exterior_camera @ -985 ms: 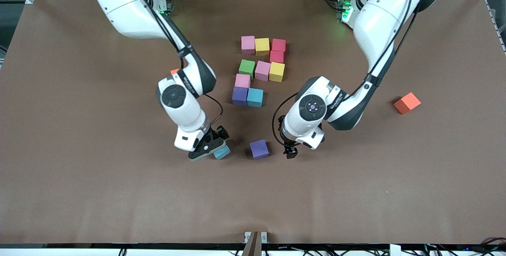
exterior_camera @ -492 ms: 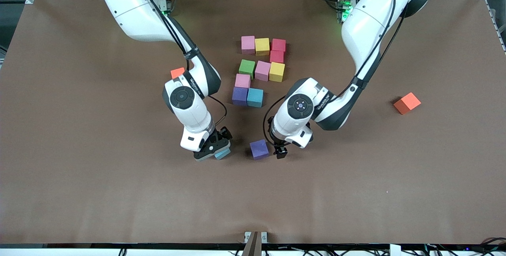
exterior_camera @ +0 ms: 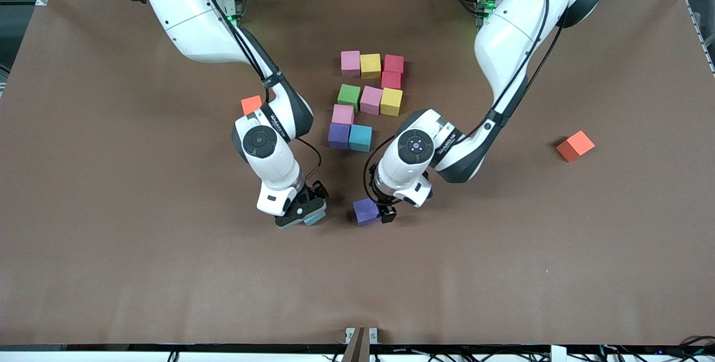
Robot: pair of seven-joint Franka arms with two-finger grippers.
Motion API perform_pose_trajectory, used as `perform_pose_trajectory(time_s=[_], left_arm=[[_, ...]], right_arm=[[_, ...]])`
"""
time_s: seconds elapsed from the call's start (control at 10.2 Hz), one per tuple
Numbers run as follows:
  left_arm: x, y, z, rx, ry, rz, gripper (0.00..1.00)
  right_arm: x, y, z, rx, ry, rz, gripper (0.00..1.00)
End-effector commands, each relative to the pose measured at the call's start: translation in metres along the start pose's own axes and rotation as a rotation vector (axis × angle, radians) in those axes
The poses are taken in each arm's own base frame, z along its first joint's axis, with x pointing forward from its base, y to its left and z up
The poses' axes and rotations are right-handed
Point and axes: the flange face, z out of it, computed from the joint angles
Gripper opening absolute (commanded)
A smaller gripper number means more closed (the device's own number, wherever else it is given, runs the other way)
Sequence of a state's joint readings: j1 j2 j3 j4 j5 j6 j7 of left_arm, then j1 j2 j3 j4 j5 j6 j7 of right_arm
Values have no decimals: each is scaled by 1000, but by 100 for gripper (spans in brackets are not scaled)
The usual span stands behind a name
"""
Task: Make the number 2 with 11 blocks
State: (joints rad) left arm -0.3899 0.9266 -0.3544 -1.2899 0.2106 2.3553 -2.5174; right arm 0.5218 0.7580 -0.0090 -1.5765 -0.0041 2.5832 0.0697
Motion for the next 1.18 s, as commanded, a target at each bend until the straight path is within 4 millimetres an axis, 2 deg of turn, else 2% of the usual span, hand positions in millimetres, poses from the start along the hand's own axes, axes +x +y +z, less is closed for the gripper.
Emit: perform_pose_trajectory(time_s=[0.0, 0.2, 0.69, 0.98, 1.08], left_arm=[[-9, -4, 16, -11, -1, -9, 100], [-10, -6, 22, -19, -13, -5, 100], [-11, -2, 11, -26, -13, -11, 100], [-13, -5, 8, -17, -1, -24, 100], [-12, -5, 5, -11, 7, -30, 100]], right_arm=[[2, -12, 9, 1, 5, 1, 100], [1, -13, 9, 1, 3, -1, 100], [3, -8, 4, 5, 4, 16, 100], [6, 0, -14, 4, 7, 23, 100], [7, 7, -28, 2, 1, 29, 100]])
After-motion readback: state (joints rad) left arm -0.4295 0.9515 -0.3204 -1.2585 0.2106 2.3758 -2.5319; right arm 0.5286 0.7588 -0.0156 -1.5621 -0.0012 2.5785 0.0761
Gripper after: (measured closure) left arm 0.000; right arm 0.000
